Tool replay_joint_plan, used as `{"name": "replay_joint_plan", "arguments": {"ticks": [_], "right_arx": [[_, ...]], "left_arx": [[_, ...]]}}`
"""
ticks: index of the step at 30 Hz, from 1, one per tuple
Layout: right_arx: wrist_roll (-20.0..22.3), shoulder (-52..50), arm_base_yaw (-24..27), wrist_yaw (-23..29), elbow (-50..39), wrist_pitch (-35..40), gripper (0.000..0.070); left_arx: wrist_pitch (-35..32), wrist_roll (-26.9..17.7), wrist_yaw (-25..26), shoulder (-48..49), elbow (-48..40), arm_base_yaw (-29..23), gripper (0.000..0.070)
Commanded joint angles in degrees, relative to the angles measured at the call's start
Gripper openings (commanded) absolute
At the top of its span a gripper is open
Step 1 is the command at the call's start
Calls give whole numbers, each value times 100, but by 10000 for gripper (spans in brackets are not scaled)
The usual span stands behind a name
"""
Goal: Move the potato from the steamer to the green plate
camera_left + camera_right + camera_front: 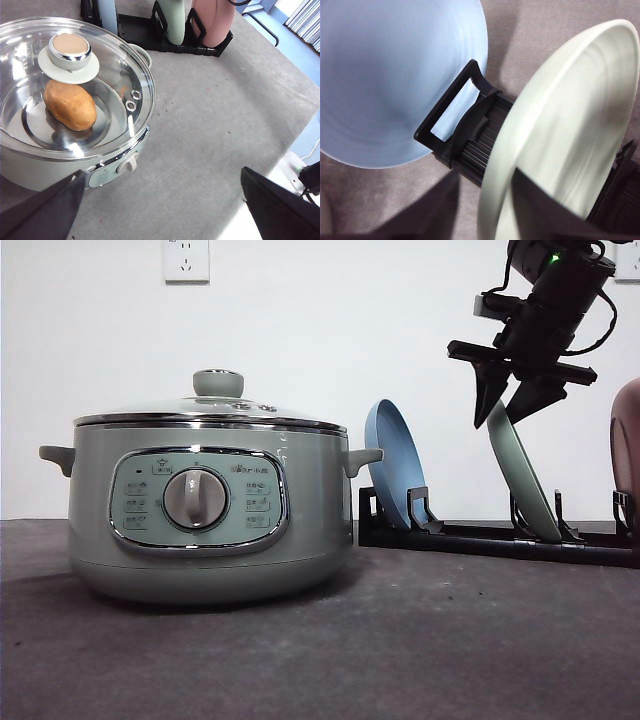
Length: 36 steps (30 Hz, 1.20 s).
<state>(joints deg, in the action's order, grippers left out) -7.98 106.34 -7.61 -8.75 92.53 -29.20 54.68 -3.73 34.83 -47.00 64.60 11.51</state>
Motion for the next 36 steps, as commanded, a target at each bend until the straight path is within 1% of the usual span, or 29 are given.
{"name": "replay_joint_plan", "arguments": {"ticks": [1,3,5,14,20,23,27,30,36], "right_arx": [[-98,92,22,22,133,47,74],[-151,90,42,18,133,47,35],[-190,90,46,-24,133,49,10],[-256,-21,63,-88,133,104,10],[-499,-314,62,-484,136,488,9],[-512,-498,57,-654,136,627,9],[-508,-744,34,-794,136,637,9],[-360,-979,-50,-798,136,429,9],[253,-1507,-382,-773,136,-313,8]], "left_arx": [[-28,-52,33,-50,142,15,637],[-28,-52,33,-50,142,15,637],[-28,-52,33,-50,142,15,637],[-31,-57,33,-50,142,13,637],[-33,-57,33,-50,142,13,637],[-35,-59,33,-50,142,13,637],[-56,-61,33,-50,142,13,637],[-69,-79,33,-52,142,13,637],[-72,-79,33,-55,142,13,637]]}}
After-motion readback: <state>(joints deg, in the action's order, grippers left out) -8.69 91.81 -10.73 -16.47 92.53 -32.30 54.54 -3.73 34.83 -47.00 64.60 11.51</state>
